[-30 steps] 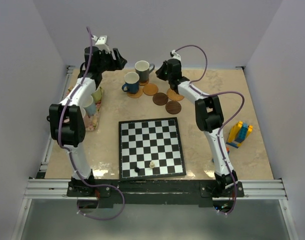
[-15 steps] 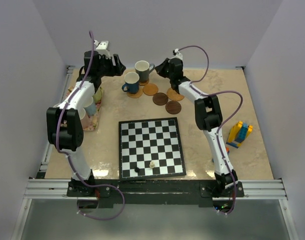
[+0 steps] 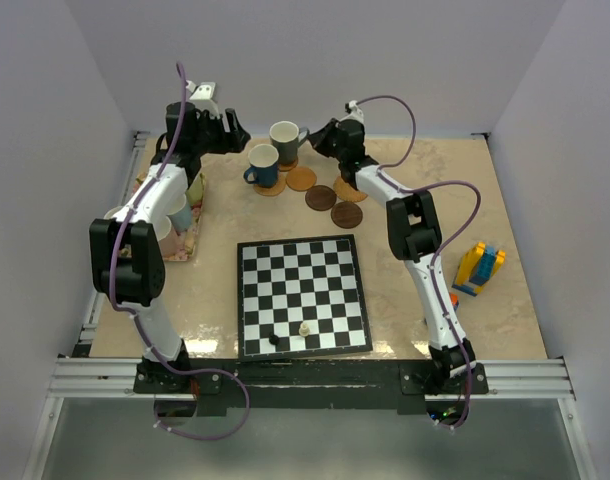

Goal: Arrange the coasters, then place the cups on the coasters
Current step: Pick up the cup from the tray.

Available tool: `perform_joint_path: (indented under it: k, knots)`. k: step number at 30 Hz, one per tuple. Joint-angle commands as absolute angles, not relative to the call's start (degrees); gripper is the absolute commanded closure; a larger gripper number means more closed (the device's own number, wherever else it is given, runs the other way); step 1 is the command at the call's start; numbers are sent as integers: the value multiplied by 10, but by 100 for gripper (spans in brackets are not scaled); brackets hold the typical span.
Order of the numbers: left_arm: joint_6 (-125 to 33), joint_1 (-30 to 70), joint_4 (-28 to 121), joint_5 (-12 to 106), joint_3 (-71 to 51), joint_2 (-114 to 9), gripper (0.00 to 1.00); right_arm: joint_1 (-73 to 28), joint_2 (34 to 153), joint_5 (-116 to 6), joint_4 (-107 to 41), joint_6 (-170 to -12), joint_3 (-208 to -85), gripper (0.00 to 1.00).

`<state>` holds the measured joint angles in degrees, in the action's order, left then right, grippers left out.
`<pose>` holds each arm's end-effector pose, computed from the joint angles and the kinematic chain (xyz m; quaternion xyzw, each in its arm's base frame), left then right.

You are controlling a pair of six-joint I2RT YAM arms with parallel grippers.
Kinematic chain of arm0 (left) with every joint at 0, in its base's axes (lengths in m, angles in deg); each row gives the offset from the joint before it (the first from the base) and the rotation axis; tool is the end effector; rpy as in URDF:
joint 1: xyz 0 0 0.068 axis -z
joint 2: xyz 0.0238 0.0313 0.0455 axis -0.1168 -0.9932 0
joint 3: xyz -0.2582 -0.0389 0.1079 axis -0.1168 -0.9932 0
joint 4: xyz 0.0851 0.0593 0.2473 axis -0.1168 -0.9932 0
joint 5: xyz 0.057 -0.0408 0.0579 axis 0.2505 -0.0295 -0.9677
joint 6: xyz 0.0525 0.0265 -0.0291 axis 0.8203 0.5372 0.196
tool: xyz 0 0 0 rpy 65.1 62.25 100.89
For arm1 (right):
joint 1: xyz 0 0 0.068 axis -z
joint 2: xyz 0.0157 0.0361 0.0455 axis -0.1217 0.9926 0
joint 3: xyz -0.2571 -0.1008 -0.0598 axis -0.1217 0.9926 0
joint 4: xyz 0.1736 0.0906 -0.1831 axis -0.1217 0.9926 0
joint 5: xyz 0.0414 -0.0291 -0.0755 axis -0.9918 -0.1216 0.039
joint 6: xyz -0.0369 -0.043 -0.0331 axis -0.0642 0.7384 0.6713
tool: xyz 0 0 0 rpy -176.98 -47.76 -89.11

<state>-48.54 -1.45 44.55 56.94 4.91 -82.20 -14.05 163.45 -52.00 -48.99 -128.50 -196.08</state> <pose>0.4646 -0.0587 0.3181 0.0323 0.8043 -0.2200 0.5510 0.5920 0.2319 0.1685 0.1317 0.7579 0.3681 0.5222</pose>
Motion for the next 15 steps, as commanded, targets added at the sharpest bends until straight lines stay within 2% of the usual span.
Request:
perform_joint_path:
  k: [1, 15]
  knots:
    - [-467, -20, 452, 568, 45, -793, 26, -138, 1647, -523, -536, -1294, -1995, 100]
    - [-465, -20, 447, 570, 42, -796, 26, -138, 1686, -518, -551, -1306, -2039, 100]
